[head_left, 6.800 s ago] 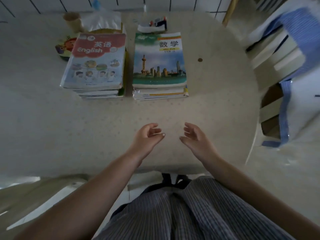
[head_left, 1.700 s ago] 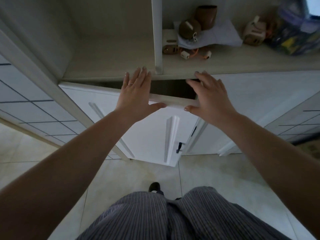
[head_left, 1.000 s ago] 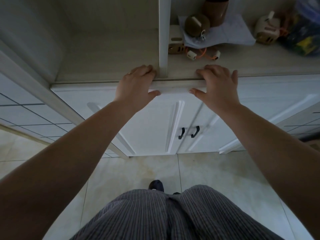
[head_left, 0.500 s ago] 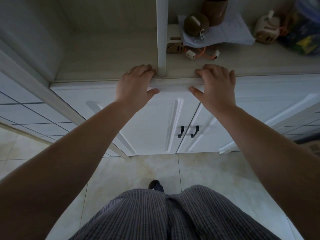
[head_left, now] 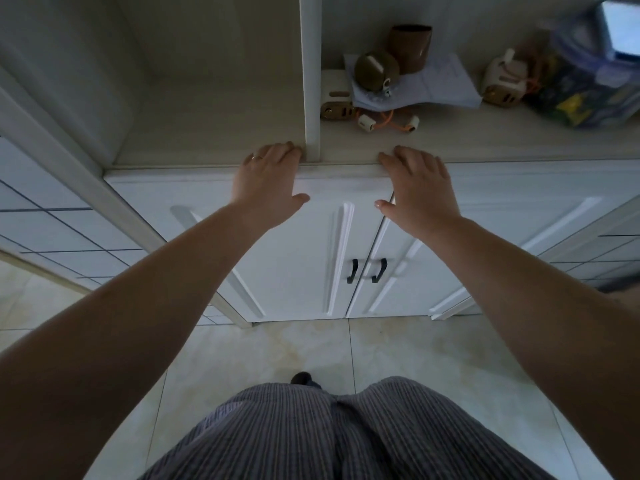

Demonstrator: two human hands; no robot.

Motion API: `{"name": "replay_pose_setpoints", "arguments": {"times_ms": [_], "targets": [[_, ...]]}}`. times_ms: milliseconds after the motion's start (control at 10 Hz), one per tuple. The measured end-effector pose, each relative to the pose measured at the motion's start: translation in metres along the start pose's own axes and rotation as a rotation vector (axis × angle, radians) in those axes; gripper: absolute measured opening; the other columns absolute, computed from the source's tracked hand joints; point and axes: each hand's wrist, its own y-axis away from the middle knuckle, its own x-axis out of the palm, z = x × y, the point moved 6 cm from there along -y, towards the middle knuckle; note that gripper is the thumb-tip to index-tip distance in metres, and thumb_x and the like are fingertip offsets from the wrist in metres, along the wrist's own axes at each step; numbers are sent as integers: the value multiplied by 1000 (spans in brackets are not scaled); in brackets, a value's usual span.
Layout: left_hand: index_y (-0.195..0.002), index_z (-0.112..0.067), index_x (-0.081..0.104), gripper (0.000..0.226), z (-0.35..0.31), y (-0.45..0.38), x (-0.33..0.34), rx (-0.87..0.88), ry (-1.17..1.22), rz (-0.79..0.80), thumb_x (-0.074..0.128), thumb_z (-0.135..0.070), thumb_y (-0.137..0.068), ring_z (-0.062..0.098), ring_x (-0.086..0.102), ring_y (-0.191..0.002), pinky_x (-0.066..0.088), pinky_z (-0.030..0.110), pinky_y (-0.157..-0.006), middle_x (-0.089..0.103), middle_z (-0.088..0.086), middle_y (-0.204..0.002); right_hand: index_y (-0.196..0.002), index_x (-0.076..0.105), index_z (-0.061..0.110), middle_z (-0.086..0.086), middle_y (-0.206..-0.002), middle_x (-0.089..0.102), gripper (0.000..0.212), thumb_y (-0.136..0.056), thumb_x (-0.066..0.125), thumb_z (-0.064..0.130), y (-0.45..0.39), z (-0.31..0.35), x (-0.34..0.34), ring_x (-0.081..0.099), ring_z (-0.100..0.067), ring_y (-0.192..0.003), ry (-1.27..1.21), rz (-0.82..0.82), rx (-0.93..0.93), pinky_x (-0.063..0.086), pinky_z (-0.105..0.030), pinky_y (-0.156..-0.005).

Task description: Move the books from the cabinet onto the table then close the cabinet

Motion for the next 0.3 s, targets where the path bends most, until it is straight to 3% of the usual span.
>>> {"name": "replay_pose_setpoints", "arguments": {"times_ms": [300], "targets": [[-148,-14,17,90,-9,29,-6,-102,152,-52,68,-42,-80,31,25,-141,27,47,-113,27,10,-154,-144,30,25,-6,-154,26,70,-84,63,40,27,-14,-9,23,-29,-143,-98,45,78,9,-57,-116]]}}
